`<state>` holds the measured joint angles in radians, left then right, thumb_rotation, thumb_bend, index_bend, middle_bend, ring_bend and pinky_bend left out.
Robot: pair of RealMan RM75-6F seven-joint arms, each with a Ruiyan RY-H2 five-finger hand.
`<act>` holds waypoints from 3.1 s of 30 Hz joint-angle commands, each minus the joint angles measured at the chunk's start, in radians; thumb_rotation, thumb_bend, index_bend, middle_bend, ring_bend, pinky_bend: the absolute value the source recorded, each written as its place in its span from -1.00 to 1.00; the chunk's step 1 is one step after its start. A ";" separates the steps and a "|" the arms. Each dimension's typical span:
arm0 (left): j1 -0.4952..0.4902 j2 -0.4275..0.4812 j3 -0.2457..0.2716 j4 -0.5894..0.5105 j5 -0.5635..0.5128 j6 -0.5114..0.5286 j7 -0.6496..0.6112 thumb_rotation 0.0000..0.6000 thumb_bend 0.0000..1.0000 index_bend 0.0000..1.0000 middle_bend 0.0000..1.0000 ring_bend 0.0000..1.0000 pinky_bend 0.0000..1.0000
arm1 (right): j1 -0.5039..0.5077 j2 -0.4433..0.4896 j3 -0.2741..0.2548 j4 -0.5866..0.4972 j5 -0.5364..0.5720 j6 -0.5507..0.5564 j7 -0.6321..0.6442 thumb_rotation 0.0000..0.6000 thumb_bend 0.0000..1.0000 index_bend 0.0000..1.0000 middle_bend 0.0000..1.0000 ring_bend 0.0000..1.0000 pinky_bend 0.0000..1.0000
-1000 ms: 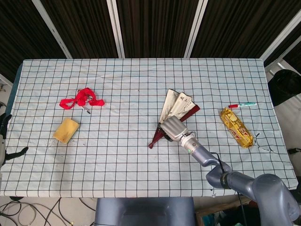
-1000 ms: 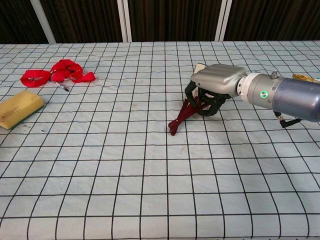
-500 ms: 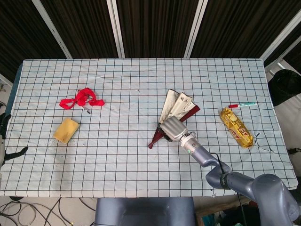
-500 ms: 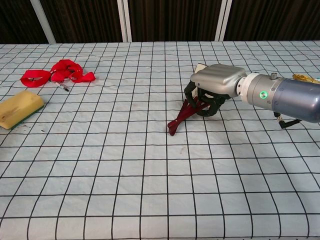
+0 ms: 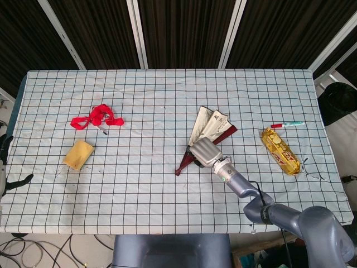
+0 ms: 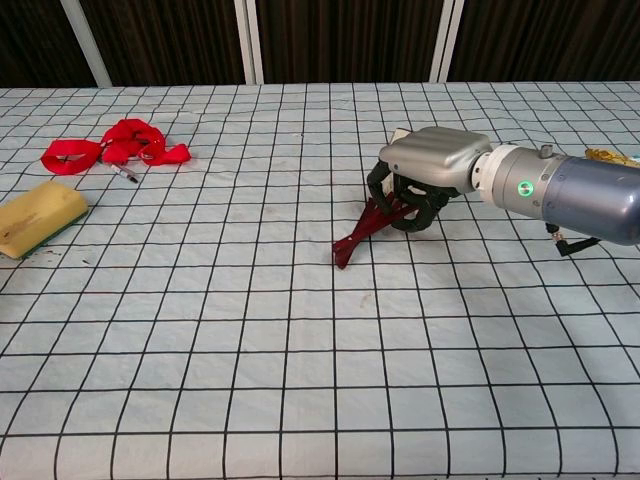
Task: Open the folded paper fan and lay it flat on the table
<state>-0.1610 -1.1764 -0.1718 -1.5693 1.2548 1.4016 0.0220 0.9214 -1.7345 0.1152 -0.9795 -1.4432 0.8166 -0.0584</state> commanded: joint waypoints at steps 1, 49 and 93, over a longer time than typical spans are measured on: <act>0.000 0.000 0.000 -0.001 0.000 0.001 0.001 1.00 -1.00 -1.00 -1.00 -1.00 -1.00 | -0.001 0.002 -0.001 -0.002 -0.004 0.005 0.007 1.00 -0.19 0.28 0.73 0.85 0.46; -0.296 -0.014 -0.185 -0.101 -0.028 -0.165 0.143 1.00 -0.86 -0.50 -0.88 -1.00 -1.00 | 0.151 0.273 0.270 -0.403 0.172 0.049 -0.083 1.00 -0.07 0.58 0.81 0.92 0.46; -0.595 -0.501 -0.193 0.325 -0.062 -0.222 0.147 1.00 -0.65 -0.12 -0.82 -1.00 -1.00 | 0.318 0.324 0.418 -0.598 0.705 0.142 -0.355 1.00 -0.05 0.61 0.82 0.93 0.46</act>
<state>-0.7389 -1.6594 -0.3553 -1.2627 1.2013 1.1914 0.1671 1.2373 -1.4126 0.5318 -1.5745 -0.7411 0.9563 -0.4140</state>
